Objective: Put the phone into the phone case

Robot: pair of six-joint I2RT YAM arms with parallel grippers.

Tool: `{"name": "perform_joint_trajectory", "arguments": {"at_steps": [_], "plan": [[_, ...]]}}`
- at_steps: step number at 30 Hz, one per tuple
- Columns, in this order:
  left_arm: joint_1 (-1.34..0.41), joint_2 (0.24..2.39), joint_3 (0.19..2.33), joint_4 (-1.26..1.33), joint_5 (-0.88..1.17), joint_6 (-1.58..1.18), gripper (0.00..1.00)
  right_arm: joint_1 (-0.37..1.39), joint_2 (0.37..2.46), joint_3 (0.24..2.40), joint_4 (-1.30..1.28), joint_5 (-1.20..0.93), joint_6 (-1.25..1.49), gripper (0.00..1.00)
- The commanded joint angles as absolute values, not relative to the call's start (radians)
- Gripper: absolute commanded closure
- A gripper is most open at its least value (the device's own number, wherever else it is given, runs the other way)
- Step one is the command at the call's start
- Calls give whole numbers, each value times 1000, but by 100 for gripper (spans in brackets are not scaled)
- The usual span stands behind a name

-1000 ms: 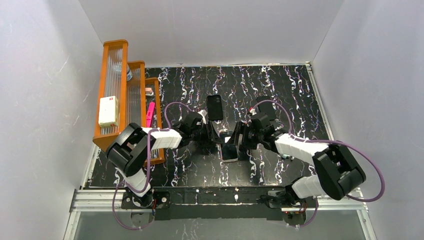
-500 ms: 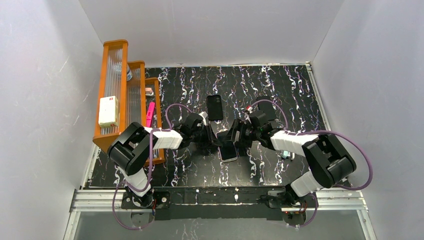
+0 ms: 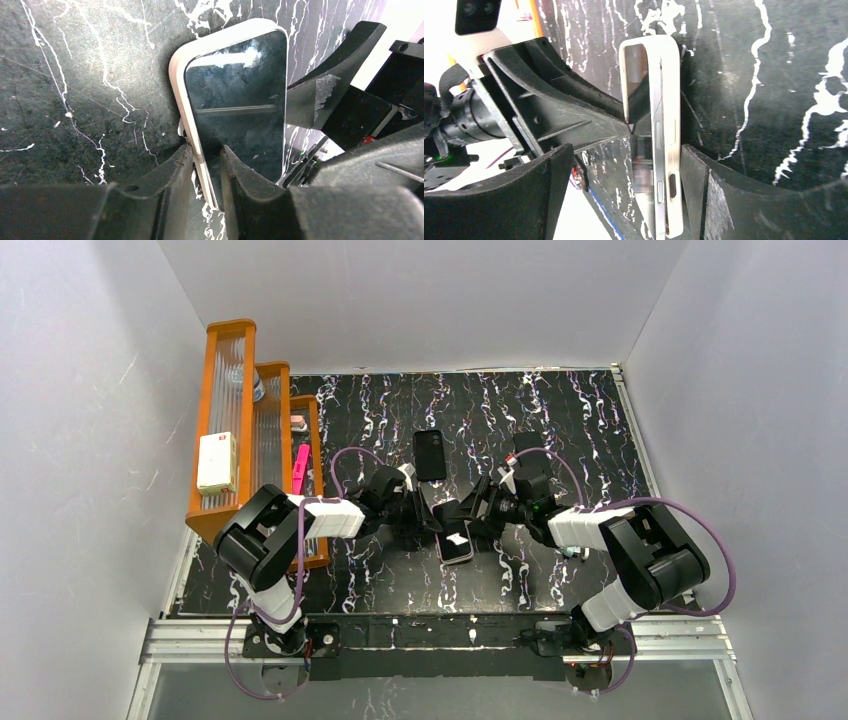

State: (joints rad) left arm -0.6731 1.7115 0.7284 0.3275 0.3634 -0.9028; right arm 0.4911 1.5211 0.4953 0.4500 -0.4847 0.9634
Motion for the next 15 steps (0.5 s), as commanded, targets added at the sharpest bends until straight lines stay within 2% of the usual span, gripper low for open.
{"name": "perform_joint_trajectory", "arguments": {"at_steps": [1,6,10,15], "plan": [[-683,1683,720,251,355,-873,72,511,1499,496,608,-613,1036,16],[-683,1671,712,246,351,-872,68,511,1508,486,629,-617,1042,20],[-683,1663,714,235,348,-869,68,511,1525,472,646,-627,1044,36],[-684,1653,711,217,339,-859,68,511,1529,460,644,-619,1037,50]]}}
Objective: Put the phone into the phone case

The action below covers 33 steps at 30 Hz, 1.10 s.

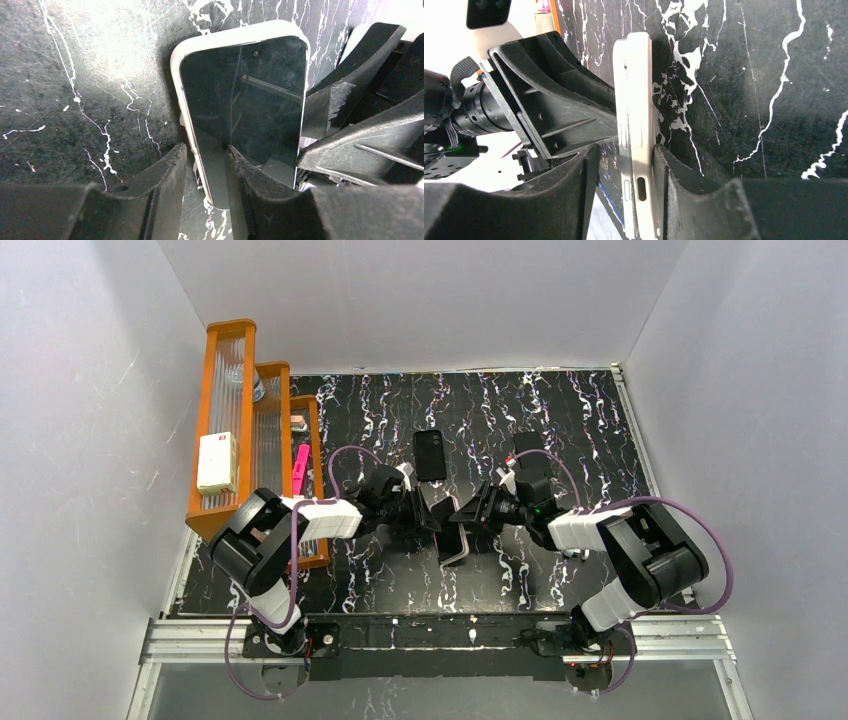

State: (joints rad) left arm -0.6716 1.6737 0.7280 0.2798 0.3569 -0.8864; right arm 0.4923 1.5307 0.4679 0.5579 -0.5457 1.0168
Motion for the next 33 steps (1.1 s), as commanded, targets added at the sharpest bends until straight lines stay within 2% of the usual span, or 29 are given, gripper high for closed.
{"name": "perform_joint_trajectory", "arguments": {"at_steps": [1,5,9,11,12,14,17,19,22,24,27,29,33], "plan": [[-684,1652,709,216,338,-859,67,510,1529,459,641,-615,1032,53],[-684,1649,700,215,335,-861,67,510,1546,461,625,-618,1011,81],[-683,1646,695,214,332,-861,66,511,1561,464,617,-621,996,97],[-683,1650,695,213,331,-859,66,511,1565,471,600,-616,988,99],[-684,1651,694,212,331,-859,66,511,1567,477,584,-614,983,95],[-684,1651,692,213,330,-860,66,510,1574,492,557,-613,974,80],[-683,1652,693,215,331,-858,66,511,1593,511,544,-625,974,62],[-683,1651,695,217,334,-857,66,510,1606,519,538,-626,973,57],[-683,1651,690,228,339,-858,65,511,1625,526,537,-619,970,56],[-684,1649,686,233,344,-858,65,510,1637,532,531,-617,967,58],[-684,1635,681,232,350,-858,64,511,1629,537,515,-608,953,80],[-680,1600,694,204,348,-841,61,510,1599,542,484,-596,930,89],[-669,1444,755,92,344,-781,41,502,1470,541,416,-564,859,99]]}}
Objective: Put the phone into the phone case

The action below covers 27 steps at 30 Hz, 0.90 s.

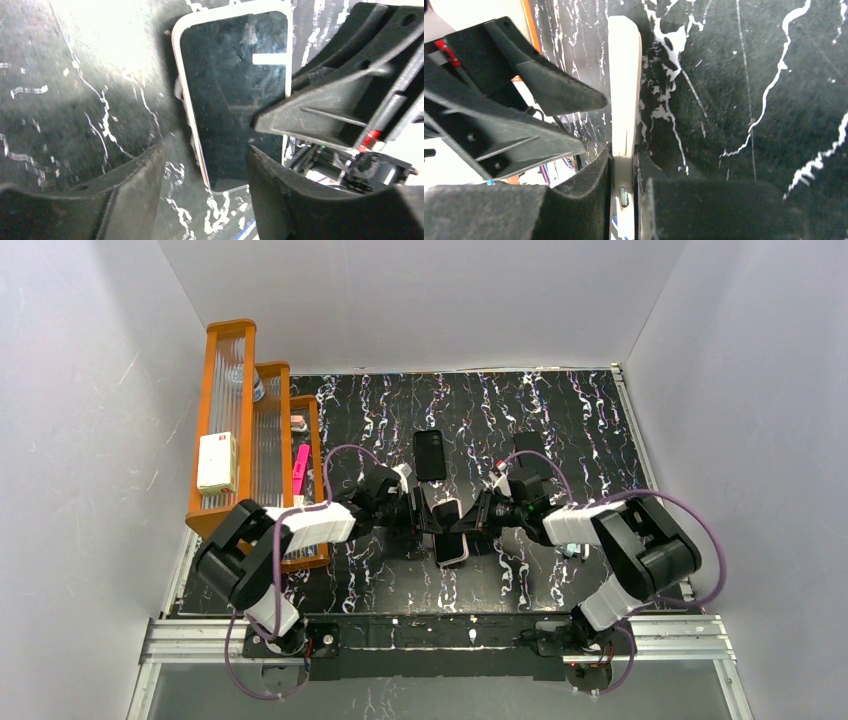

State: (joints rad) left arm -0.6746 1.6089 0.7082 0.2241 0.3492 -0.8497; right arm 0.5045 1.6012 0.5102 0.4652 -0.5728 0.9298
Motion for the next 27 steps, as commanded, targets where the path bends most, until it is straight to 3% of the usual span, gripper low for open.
{"name": "perform_joint_trajectory", "arguments": {"at_steps": [1,3,7,14,20,22,27], "plan": [[-668,1403,771,74,346,-770,35,497,1416,536,407,-562,851,99],[-665,1338,806,35,352,-750,25,486,1332,520,390,-562,848,99],[-659,1265,847,6,395,-739,17,473,1182,485,411,-598,867,99],[-656,1235,774,257,573,-891,18,471,971,403,675,-637,992,99],[-656,1248,752,392,641,-954,24,472,919,373,773,-630,1081,99],[-656,1254,746,415,652,-969,28,472,918,361,804,-629,1108,99],[-657,1277,703,545,697,-1054,62,472,922,336,877,-625,1153,99]]}}
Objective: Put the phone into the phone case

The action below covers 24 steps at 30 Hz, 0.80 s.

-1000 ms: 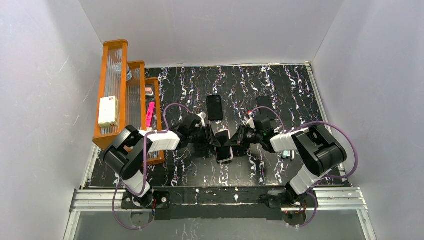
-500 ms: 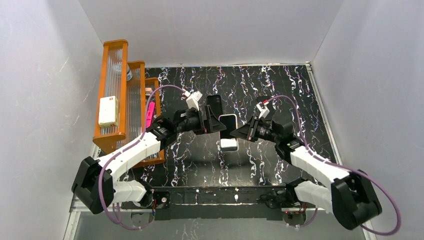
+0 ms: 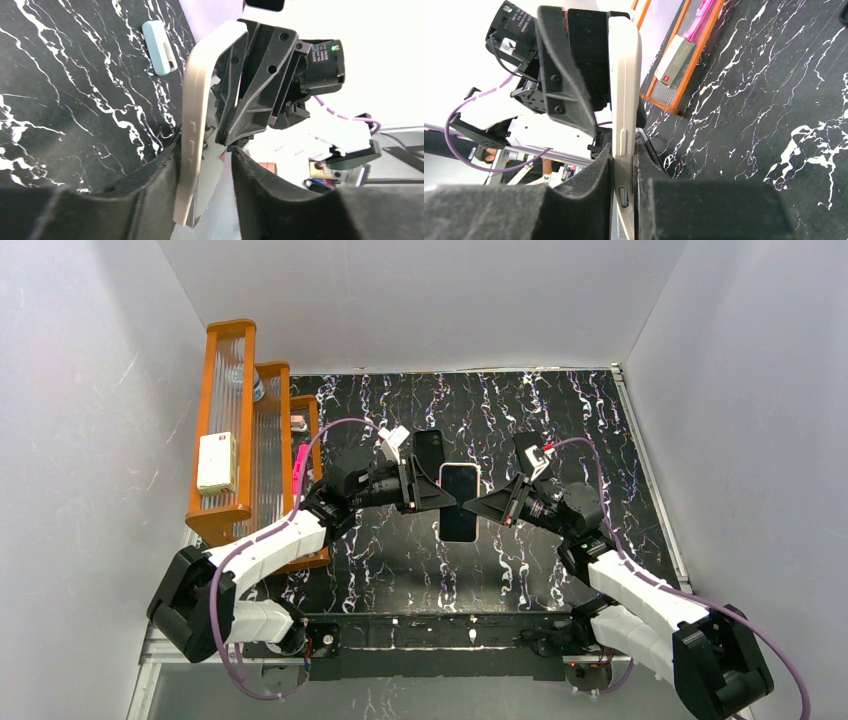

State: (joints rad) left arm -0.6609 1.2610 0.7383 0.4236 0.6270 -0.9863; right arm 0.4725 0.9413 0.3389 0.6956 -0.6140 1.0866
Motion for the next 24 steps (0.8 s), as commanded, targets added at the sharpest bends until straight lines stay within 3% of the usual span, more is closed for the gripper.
{"name": "perform_joint_trajectory", "arguments": {"at_steps": [1,3,7,10,15,24], "plan": [[-657,1278,700,551,698,-1057,70,471,919,339,869,-625,1142,99],[-656,1271,697,556,700,-1055,82,472,910,357,821,-626,1094,92],[-656,1258,691,560,709,-1040,99,471,867,409,647,-600,996,74],[-656,1246,686,560,725,-1022,100,469,858,450,592,-593,955,62],[-656,1222,673,562,752,-979,100,452,916,516,570,-642,916,48],[-656,1199,657,613,817,-962,100,388,1065,546,758,-799,1002,40]]}}
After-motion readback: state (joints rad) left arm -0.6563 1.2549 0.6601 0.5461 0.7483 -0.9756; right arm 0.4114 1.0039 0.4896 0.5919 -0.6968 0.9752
